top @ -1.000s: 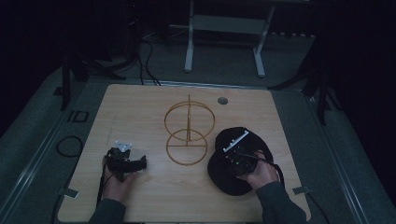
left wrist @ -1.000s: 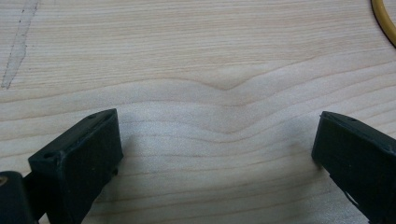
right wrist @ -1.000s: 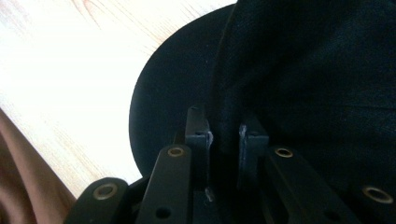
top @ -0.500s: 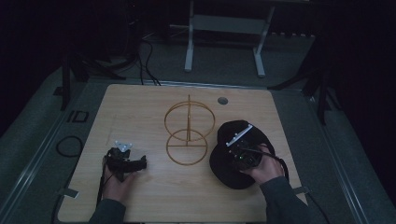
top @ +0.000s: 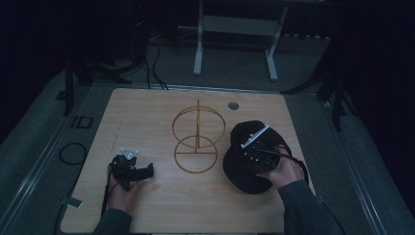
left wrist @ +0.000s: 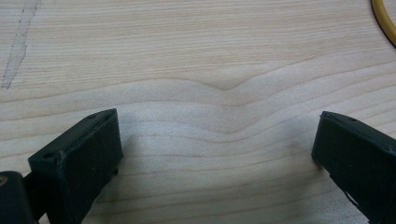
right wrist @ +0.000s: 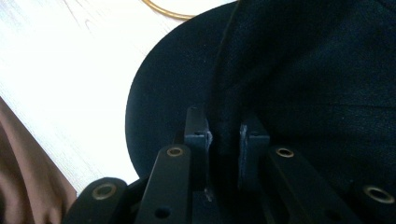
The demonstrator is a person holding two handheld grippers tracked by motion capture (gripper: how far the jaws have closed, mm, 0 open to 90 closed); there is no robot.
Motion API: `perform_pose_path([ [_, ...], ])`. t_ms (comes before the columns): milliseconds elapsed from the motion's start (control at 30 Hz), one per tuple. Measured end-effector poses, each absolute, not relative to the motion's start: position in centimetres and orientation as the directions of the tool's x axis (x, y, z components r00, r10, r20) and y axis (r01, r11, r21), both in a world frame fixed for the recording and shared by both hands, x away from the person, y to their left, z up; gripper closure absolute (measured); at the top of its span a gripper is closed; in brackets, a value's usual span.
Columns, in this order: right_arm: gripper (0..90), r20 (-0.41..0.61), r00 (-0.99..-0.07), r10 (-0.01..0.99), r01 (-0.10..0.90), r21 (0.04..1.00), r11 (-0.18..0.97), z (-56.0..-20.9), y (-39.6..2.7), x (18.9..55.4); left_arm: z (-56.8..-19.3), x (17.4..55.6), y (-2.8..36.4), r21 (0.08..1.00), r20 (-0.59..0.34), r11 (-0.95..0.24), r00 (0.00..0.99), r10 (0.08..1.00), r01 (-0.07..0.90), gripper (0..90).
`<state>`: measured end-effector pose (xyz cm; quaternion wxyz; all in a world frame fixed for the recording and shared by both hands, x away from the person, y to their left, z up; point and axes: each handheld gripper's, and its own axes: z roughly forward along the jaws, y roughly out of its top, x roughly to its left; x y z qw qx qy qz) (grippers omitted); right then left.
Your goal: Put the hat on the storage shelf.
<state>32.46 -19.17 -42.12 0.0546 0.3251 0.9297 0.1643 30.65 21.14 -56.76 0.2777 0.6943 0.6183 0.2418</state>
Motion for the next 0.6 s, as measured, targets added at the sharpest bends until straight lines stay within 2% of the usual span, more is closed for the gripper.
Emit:
perform_pose_path([
  [600,78.4,-0.037,-0.787,0.616,0.567,0.352,0.745,-38.6,-19.3,32.9,-56.8,30.6,21.1,0.683,-0.006,-0.083,0.120,0.993,0.725,1.2],
])
